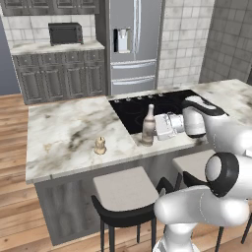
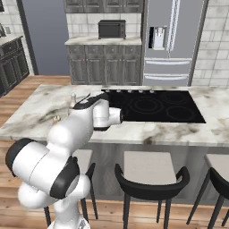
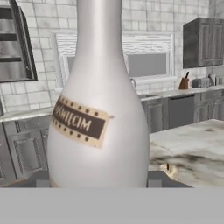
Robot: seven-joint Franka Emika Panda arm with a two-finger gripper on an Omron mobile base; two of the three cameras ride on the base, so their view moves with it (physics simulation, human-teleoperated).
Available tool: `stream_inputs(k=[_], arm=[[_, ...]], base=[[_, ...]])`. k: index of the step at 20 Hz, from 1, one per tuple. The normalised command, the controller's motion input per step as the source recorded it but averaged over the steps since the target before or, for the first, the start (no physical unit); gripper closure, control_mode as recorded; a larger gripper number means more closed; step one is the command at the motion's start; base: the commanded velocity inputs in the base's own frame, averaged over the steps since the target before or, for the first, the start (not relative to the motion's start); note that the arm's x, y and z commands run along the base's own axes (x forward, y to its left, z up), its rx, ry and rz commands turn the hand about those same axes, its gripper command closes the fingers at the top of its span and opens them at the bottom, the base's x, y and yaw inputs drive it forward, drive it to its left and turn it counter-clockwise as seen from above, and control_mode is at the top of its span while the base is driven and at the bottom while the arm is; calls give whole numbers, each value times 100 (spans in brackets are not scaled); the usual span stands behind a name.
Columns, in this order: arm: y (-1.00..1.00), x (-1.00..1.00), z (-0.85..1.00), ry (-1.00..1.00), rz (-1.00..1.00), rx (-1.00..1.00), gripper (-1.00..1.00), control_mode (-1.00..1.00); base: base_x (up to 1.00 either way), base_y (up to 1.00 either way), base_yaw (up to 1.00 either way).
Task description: Get the candle and the liquor from the cabinet and move them to the dining counter.
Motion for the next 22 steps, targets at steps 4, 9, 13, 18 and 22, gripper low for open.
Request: stream_inputs(k=[4, 9, 13, 18, 22], arm=[[5, 35, -29, 0, 0, -7, 100, -100], [5, 28, -16, 0, 0, -3, 100, -100], [11, 28, -12, 0, 0, 0, 100, -100], [13, 23, -17, 0, 0, 0, 100, -100], [6, 15, -17, 0, 0, 0, 100, -100]], base=[[0, 0, 0], [0, 0, 0], [0, 0, 0], [0, 0, 0], [0, 0, 0]])
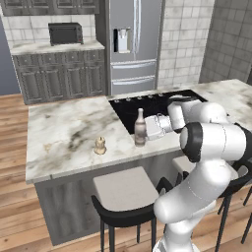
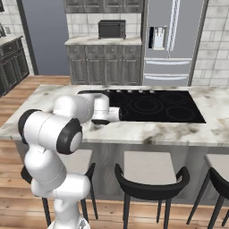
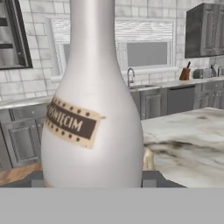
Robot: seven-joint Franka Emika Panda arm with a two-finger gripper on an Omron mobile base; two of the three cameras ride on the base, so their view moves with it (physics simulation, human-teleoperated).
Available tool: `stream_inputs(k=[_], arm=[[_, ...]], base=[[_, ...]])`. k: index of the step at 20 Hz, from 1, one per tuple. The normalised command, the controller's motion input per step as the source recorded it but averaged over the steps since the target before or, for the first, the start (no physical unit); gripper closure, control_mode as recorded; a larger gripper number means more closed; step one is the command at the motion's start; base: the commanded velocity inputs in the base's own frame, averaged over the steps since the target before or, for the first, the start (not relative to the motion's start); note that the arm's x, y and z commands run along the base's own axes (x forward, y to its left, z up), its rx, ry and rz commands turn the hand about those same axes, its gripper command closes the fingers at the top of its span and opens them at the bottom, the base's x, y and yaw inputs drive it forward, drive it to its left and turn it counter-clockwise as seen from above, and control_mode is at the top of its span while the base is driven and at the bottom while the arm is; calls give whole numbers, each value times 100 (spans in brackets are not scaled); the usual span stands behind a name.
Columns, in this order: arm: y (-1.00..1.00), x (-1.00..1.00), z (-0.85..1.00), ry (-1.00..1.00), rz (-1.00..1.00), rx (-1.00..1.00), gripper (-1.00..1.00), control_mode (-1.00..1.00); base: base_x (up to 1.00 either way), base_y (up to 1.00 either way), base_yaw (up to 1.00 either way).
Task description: Get the candle and the liquor from the cabinet and move them to the dining counter.
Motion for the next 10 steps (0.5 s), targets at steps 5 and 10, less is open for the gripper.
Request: stream_inputs(k=[5, 10], arm=[[5, 16, -15, 0, 0, 0, 100, -100], [5, 17, -19, 0, 0, 0, 100, -100]], base=[[0, 0, 0], [0, 0, 0]])
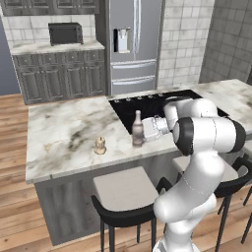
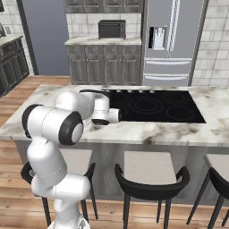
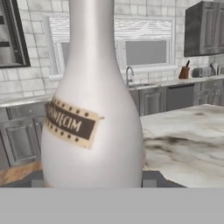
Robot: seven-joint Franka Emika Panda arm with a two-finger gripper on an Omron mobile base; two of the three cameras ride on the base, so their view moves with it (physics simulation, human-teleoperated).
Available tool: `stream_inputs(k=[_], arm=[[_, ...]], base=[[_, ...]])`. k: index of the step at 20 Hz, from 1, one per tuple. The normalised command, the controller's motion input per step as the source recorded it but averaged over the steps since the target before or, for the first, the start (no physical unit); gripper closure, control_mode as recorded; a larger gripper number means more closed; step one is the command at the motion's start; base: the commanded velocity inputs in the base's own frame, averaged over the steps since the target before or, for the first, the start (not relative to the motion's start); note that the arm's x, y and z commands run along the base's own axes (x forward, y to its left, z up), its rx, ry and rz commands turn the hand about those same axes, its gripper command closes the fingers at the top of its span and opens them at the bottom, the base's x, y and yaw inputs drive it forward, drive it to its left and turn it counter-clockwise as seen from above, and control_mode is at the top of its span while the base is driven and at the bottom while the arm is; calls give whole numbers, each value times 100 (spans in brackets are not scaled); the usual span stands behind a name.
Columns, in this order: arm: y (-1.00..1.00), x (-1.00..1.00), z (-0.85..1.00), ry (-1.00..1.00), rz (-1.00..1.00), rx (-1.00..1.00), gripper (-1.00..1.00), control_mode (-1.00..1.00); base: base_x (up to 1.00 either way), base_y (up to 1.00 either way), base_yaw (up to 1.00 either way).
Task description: Get the candle and the liquor from the cabinet and move them to the dining counter.
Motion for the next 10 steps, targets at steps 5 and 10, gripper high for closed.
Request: stream_inputs(k=[5, 10], arm=[[6, 21, -18, 0, 0, 0, 100, -100], [4, 24, -17, 0, 0, 0, 100, -100]], base=[[0, 0, 0], [0, 0, 0]])
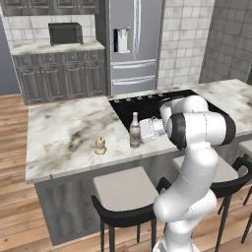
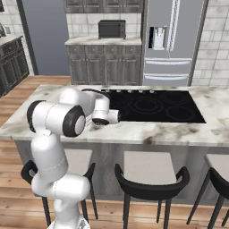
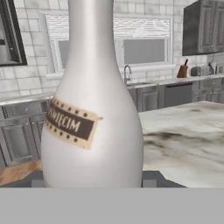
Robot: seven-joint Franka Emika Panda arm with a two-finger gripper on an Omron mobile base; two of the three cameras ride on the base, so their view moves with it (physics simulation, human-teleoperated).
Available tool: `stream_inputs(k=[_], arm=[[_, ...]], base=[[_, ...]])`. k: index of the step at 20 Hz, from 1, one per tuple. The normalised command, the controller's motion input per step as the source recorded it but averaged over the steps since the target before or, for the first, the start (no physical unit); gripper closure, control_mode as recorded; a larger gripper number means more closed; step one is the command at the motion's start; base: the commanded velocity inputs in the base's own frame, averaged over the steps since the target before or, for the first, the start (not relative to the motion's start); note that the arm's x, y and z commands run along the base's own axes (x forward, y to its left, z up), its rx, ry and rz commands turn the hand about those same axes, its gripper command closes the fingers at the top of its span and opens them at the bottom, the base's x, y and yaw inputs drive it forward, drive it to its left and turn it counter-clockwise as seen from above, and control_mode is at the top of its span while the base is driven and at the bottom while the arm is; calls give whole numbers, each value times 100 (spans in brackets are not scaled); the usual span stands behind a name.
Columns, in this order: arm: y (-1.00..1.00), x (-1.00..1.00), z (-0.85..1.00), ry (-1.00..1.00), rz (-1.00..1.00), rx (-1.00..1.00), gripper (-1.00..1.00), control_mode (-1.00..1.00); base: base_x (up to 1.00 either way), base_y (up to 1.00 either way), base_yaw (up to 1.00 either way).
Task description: Get the candle and the liquor from the cabinet and move them to the dining counter.
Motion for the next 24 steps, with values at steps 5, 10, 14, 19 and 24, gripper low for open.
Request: stream_inputs(k=[5, 10, 14, 19, 24], arm=[[3, 24, -20, 0, 0, 0, 100, -100], [1, 23, -23, 0, 0, 0, 100, -100], [1, 24, -24, 0, 0, 0, 100, -100], [5, 24, -21, 0, 0, 0, 100, -100], [6, 27, -13, 0, 0, 0, 100, -100]], base=[[0, 0, 0], [0, 0, 0], [0, 0, 0], [0, 0, 0], [0, 0, 0]])
